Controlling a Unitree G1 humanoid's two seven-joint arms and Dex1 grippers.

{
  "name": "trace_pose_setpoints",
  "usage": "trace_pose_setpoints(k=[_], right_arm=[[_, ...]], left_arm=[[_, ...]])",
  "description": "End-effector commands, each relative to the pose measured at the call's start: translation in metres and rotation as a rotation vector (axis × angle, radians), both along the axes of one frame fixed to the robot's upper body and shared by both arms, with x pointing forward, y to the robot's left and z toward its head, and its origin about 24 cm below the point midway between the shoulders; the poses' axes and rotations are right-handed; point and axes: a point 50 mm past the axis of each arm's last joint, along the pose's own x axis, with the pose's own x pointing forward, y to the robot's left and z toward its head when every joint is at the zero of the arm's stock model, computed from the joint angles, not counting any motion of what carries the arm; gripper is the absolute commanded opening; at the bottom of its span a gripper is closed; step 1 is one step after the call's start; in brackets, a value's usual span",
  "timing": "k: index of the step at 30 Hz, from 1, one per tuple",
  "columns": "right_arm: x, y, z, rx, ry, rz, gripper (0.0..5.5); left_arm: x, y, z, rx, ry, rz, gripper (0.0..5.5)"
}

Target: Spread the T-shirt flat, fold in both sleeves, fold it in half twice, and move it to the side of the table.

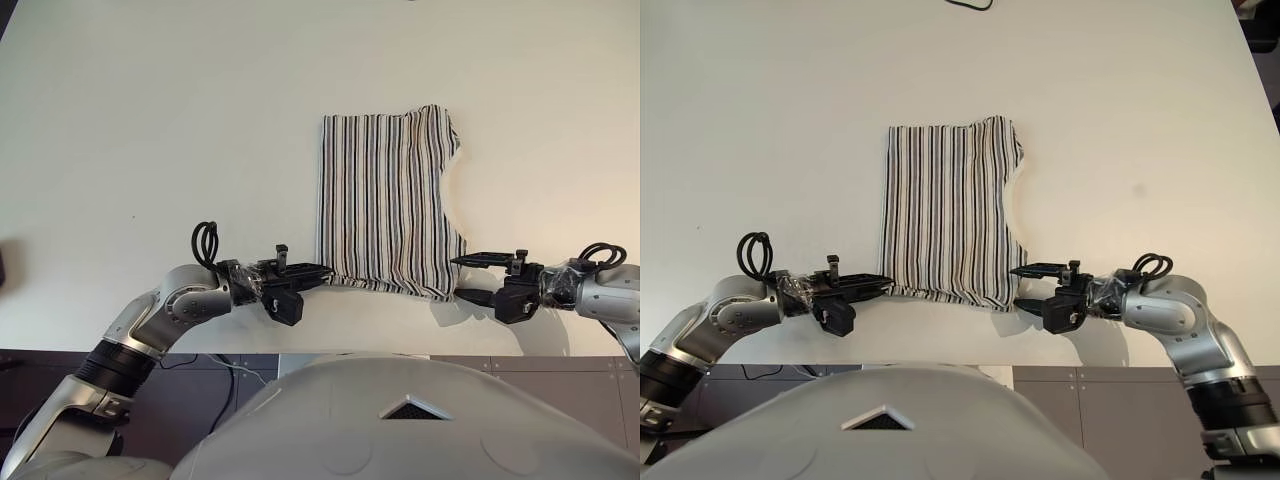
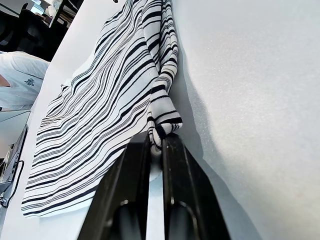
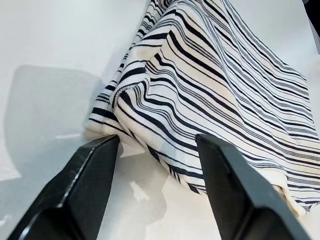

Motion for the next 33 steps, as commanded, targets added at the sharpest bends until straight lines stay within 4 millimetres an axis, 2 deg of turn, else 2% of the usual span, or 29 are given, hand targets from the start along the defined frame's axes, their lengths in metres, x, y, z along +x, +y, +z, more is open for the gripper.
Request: trace_pose_setpoints(k=[1,4,12,20,26,29,33], right_arm=[[0.009,-0.007,0.002,-0.084,-0.043,0.07,2.79],[0.01,-0.005,-0.001,-0.109,-0.077,0.134,2.79],[-0.003,0.009,-0.017,-0.15,-0.129,0.374,2.79],[0.003,0.004,-0.023,-0.145,-0.124,0.332,2.79],[-0.008,-0.002,-0.029,-0.152,-0.066,0.35,2.79],[-0.009,0.003,-0.029,-0.137,-0.05,0.352,2.15],[-0.005,0.011,-0.022,-0.097,0.003,0.271,1.38]], left_arm=[[-0.014,0.007,-0.021,0.112,0.108,-0.005,0.17],[-0.011,0.007,-0.02,0.115,0.103,-0.009,0.17],[-0.005,0.009,-0.016,0.126,0.094,-0.042,0.17],[-0.002,0.01,-0.015,0.13,0.093,-0.049,0.16],[-0.003,0.009,-0.014,0.118,0.093,-0.047,0.16],[-0.003,0.009,-0.014,0.113,0.092,-0.051,0.16],[0.001,0.007,-0.007,0.081,0.073,-0.053,0.16]])
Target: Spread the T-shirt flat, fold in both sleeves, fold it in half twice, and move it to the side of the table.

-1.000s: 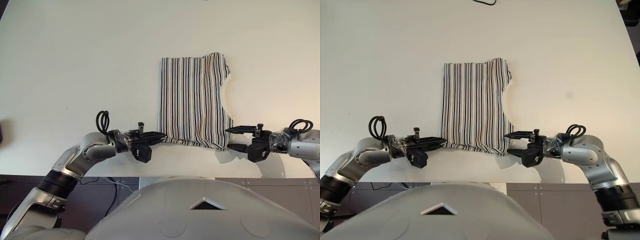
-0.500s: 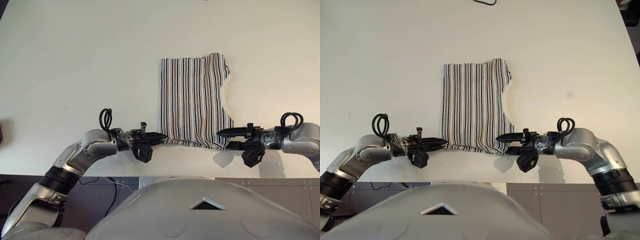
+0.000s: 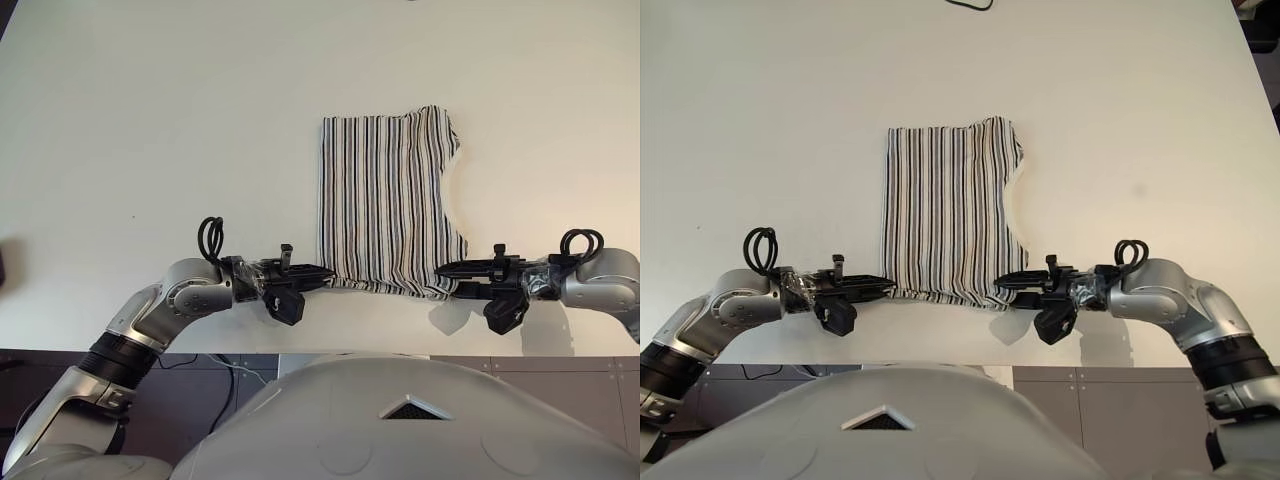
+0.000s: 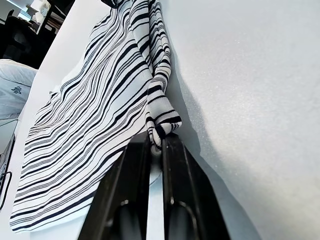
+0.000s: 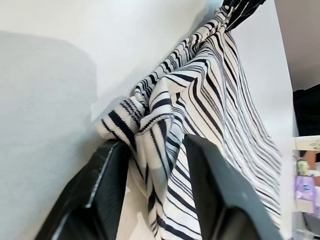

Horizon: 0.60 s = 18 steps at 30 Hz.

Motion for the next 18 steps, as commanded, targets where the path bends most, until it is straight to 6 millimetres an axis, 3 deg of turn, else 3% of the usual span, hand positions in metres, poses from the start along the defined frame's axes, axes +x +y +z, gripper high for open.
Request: trace_pose_setpoints(k=[1,7,13,18], right_arm=[[-0.009,0.0,-0.008,-0.097,0.143,-0.038,1.23],[0.005,-0.003,-0.001,-0.12,0.137,-0.076,0.12],[0.007,-0.001,0.019,-0.057,0.218,-0.104,0.1],[0.003,0.002,0.055,0.046,0.387,-0.182,0.1]], left_arm=[[-0.005,0.007,-0.008,0.058,0.053,0.002,0.16],[-0.003,0.005,-0.004,0.031,0.039,0.008,0.16],[-0.005,0.004,0.008,-0.04,0.049,0.042,0.14],[-0.015,0.002,0.028,-0.143,0.141,0.124,0.14]])
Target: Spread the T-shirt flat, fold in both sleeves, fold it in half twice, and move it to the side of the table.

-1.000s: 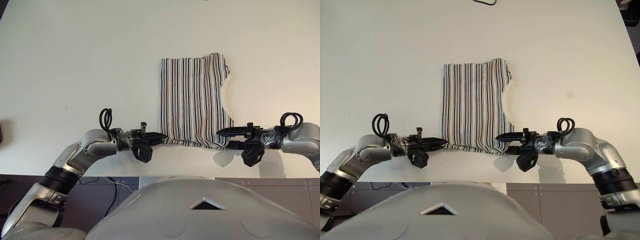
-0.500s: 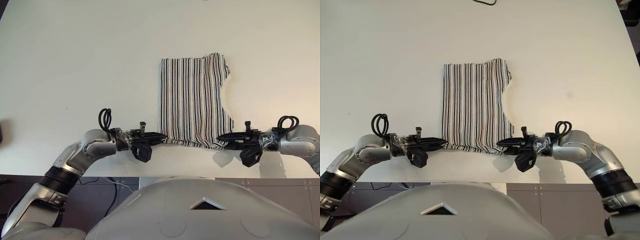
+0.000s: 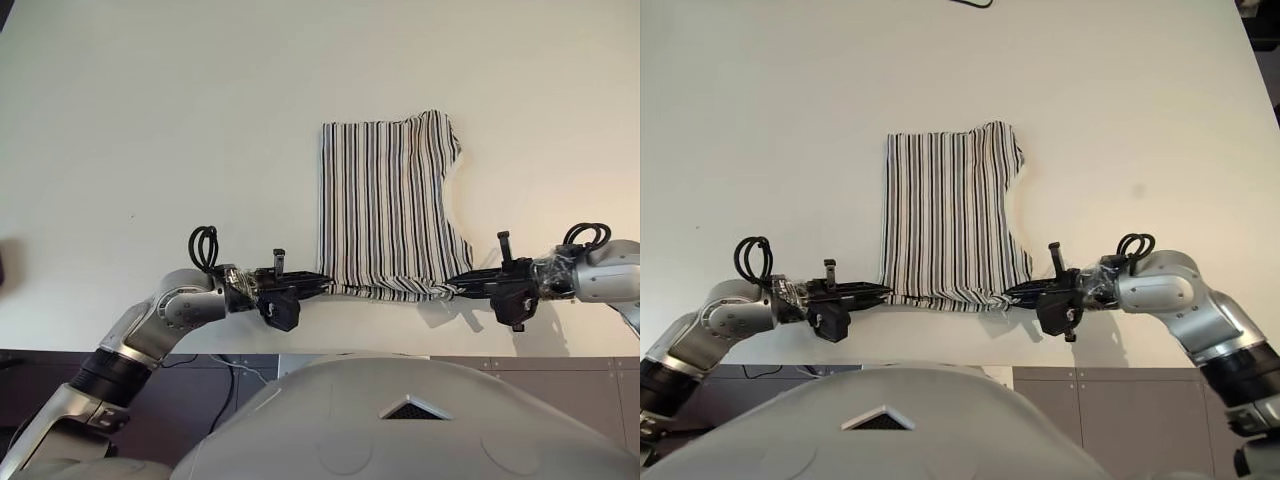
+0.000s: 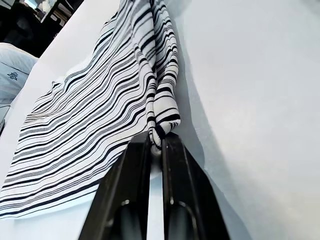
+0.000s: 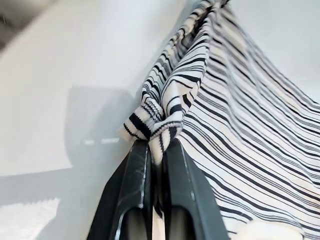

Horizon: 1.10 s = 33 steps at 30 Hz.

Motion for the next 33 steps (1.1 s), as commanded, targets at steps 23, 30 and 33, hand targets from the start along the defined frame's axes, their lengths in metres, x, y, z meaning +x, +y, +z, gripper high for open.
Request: trace_pose_setpoints(k=[23,30,33], right_arm=[[0.152,0.026,0.041,0.121,0.268,-0.388,0.1],[0.172,0.006,-0.001,0.04,0.302,-0.548,0.1],[0.171,0.001,-0.009,0.023,0.301,-0.57,0.1]], left_arm=[[0.096,0.011,0.036,-0.336,0.308,0.554,0.14],[0.148,-0.004,0.02,-0.311,0.377,0.585,0.14],[0.159,-0.004,0.008,-0.253,0.389,0.615,0.14]])
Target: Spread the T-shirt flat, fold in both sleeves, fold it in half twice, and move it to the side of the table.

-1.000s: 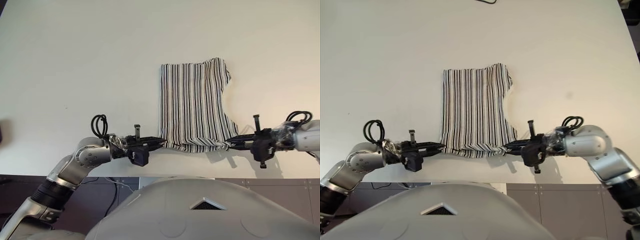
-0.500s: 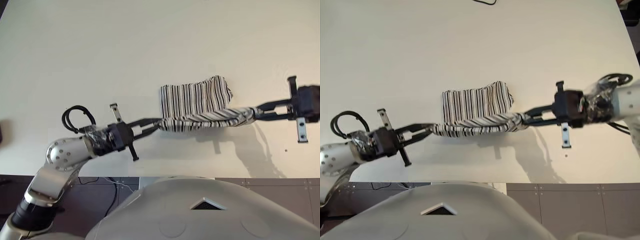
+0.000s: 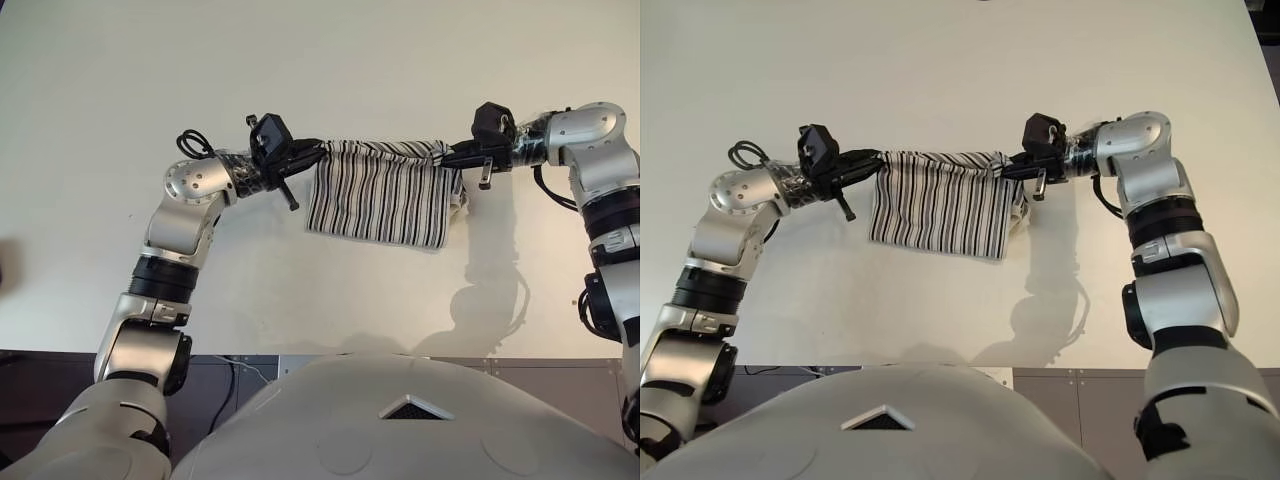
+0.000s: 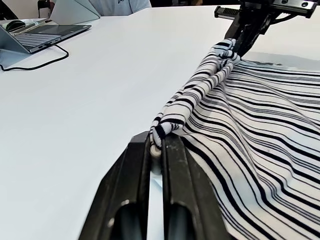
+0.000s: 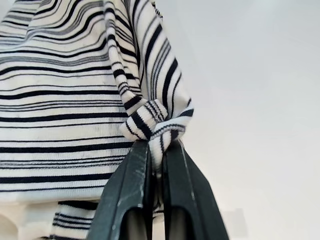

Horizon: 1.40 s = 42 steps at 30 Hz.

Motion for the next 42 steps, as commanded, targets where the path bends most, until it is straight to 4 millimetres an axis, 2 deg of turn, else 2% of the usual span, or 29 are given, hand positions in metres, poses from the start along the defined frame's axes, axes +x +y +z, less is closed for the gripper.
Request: trace_pose_setpoints(k=[1,2,3,4,8,11,13,14,16,19,21,24,27,29,31,33,34,36,39,42], right_arm=[[0.005,-0.003,-0.002,-0.033,-0.02,-0.034,0.1],[0.005,-0.001,-0.004,-0.034,-0.034,-0.045,0.1],[0.006,0.001,-0.006,-0.025,-0.048,-0.063,0.42],[0.006,0.002,-0.006,-0.009,-0.058,-0.072,0.5],[0.004,0.002,-0.008,0.009,-0.112,-0.105,1.22],[0.008,-0.004,-0.003,-0.012,-0.249,-0.18,1.24],[0.014,-0.008,0.006,0.004,-0.38,-0.291,1.24],[0.014,-0.005,0.01,0.044,-0.424,-0.306,1.24],[0.008,0.016,0.018,0.161,-0.467,-0.249,1.24],[-0.009,0.052,0.021,0.298,-0.403,-0.062,1.24],[-0.02,0.066,0.01,0.294,-0.314,0.065,1.24],[-0.02,0.067,-0.015,0.23,-0.18,0.091,1.24],[-0.021,0.044,-0.043,0.145,-0.01,0.008,1.24],[-0.035,0.012,-0.068,0.018,0.088,-0.061,1.24],[-0.048,-0.024,-0.082,-0.093,0.122,-0.175,1.24],[-0.052,-0.068,-0.082,-0.195,0.076,-0.395,1.24],[-0.052,-0.093,-0.076,-0.256,0.02,-0.537,1.24],[-0.054,-0.13,-0.064,-0.347,-0.073,-0.761,1.24],[-0.062,-0.158,-0.058,-0.42,-0.152,-0.978,1.24],[-0.079,-0.175,-0.067,-0.452,-0.133,-1.195,1.24]], left_arm=[[0.013,0.001,-0.015,0.088,0.042,0.031,0.14],[0.017,0.001,-0.02,0.107,0.048,0.056,0.5],[0.021,0.001,-0.023,0.1,0.05,0.088,0.59],[0.024,0.0,-0.023,0.08,0.044,0.118,0.72],[0.035,-0.003,-0.016,-0.027,-0.003,0.242,1.34],[0.038,-0.002,-0.014,-0.031,-0.051,0.303,1.47],[0.031,0.0,-0.018,0.016,-0.087,0.301,1.47],[0.026,0.0,-0.021,0.033,-0.1,0.294,1.47],[0.015,-0.002,-0.027,0.057,-0.114,0.275,1.47],[0.008,-0.01,-0.031,0.078,-0.121,0.24,1.47],[0.012,-0.011,-0.023,0.06,-0.155,0.26,1.47],[0.022,-0.006,-0.002,0.015,-0.233,0.329,1.47],[0.028,0.005,0.024,-0.024,-0.354,0.396,1.47],[0.033,0.017,0.044,-0.039,-0.445,0.467,1.47],[0.036,0.024,0.055,-0.052,-0.494,0.517,1.47],[0.037,0.027,0.059,-0.054,-0.508,0.541,1.47],[0.036,0.027,0.057,-0.051,-0.509,0.548,1.47],[0.032,0.025,0.054,-0.043,-0.508,0.547,1.47],[0.032,0.017,0.057,-0.053,-0.518,0.528,1.47],[0.035,0.011,0.068,-0.072,-0.535,0.501,1.47]])
